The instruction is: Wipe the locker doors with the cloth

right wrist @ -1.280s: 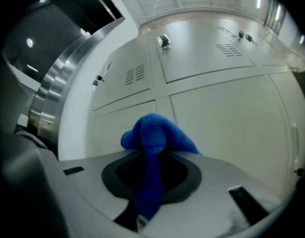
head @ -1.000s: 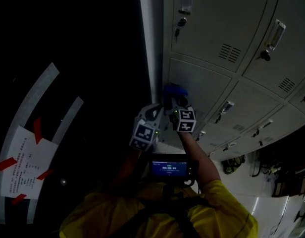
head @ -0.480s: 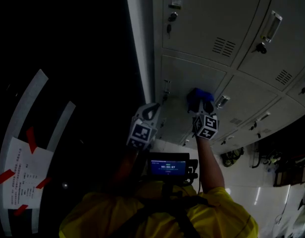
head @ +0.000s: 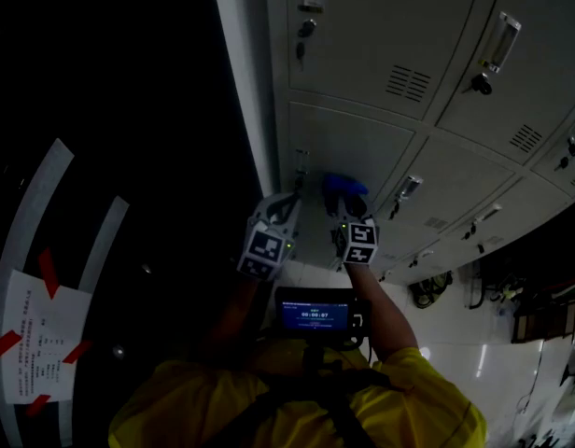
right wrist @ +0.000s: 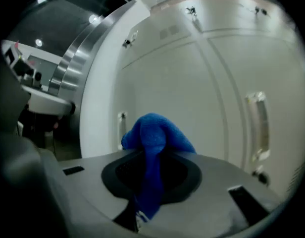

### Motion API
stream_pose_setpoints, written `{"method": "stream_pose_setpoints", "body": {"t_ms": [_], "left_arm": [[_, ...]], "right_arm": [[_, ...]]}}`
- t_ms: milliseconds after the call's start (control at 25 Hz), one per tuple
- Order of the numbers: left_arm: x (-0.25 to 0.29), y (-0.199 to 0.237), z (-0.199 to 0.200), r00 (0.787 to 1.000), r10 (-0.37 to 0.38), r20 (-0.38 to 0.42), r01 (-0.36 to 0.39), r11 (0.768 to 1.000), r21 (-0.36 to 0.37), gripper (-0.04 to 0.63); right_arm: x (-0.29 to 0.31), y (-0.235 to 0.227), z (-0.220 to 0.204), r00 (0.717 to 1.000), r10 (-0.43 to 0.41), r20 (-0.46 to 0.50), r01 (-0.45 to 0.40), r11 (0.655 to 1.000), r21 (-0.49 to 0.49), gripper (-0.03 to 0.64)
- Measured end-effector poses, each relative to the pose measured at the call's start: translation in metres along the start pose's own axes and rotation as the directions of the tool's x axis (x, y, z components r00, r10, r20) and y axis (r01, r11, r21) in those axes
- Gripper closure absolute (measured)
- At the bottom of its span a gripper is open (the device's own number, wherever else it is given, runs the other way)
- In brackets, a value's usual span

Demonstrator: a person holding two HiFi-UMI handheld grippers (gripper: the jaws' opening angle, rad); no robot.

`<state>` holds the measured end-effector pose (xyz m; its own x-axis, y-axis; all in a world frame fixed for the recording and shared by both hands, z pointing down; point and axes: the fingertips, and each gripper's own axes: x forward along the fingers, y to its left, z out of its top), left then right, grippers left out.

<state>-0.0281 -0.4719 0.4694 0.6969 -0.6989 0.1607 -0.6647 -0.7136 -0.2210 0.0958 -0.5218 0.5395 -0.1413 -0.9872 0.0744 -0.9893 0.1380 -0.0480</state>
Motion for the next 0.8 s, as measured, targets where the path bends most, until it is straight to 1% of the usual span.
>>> {"method": "stream_pose_setpoints", "body": {"t_ms": [80,160,280,360,440,480,560,680,760,800], "left_arm": [[-0.008,0.007,-0.001,1.0,0.016,-0.004,-0.016,1.0,-0.004,0.586],[-0.015,0.014,-0.001,0.999,0.037,-0.011,-0.037,0.999,-0.004,0.586],[-0.016,0.02,-0.005,0.998,0.066,-0.023,-0.066,0.998,0.0,0.586],[-0.008,0.018,-0.008,0.998,0.061,-0.032,-0.061,0.998,0.011,0.586],[0.003,0.011,-0.011,0.999,0.036,-0.035,-0.035,0.999,0.019,0.586],[0.008,0.007,-0.012,0.999,0.023,-0.034,-0.022,1.0,0.015,0.586],[0.016,0.001,-0.015,0.999,0.008,-0.032,-0.008,1.0,0.0,0.586],[0.027,-0.004,-0.018,0.999,-0.002,-0.036,0.002,1.0,-0.005,0.586],[0.032,-0.007,-0.019,0.999,-0.009,-0.042,0.009,1.0,0.0,0.586],[0.034,-0.008,-0.019,0.999,-0.012,-0.046,0.012,1.0,0.0,0.586]], "right_arm": [[0.033,0.036,-0.045,0.995,0.056,-0.086,-0.056,0.998,0.002,0.543],[0.061,0.053,-0.076,0.989,0.06,-0.136,-0.059,0.998,0.017,0.543],[0.07,0.055,-0.087,0.989,0.055,-0.136,-0.05,0.998,0.04,0.543],[0.066,0.05,-0.088,0.988,0.063,-0.139,-0.06,0.998,0.032,0.543],[0.057,0.033,-0.087,0.989,0.053,-0.139,-0.05,0.999,0.022,0.545],[0.049,0.019,-0.089,0.989,0.031,-0.142,-0.029,0.999,0.017,0.545],[0.027,-0.021,-0.097,0.987,-0.04,-0.155,0.043,0.999,0.014,0.545],[-0.007,-0.089,-0.111,0.971,-0.162,-0.177,0.167,0.986,0.013,0.545],[-0.021,-0.118,-0.115,0.96,-0.203,-0.191,0.21,0.978,0.016,0.545],[-0.023,-0.123,-0.116,0.958,-0.206,-0.2,0.217,0.976,0.031,0.545]]}}
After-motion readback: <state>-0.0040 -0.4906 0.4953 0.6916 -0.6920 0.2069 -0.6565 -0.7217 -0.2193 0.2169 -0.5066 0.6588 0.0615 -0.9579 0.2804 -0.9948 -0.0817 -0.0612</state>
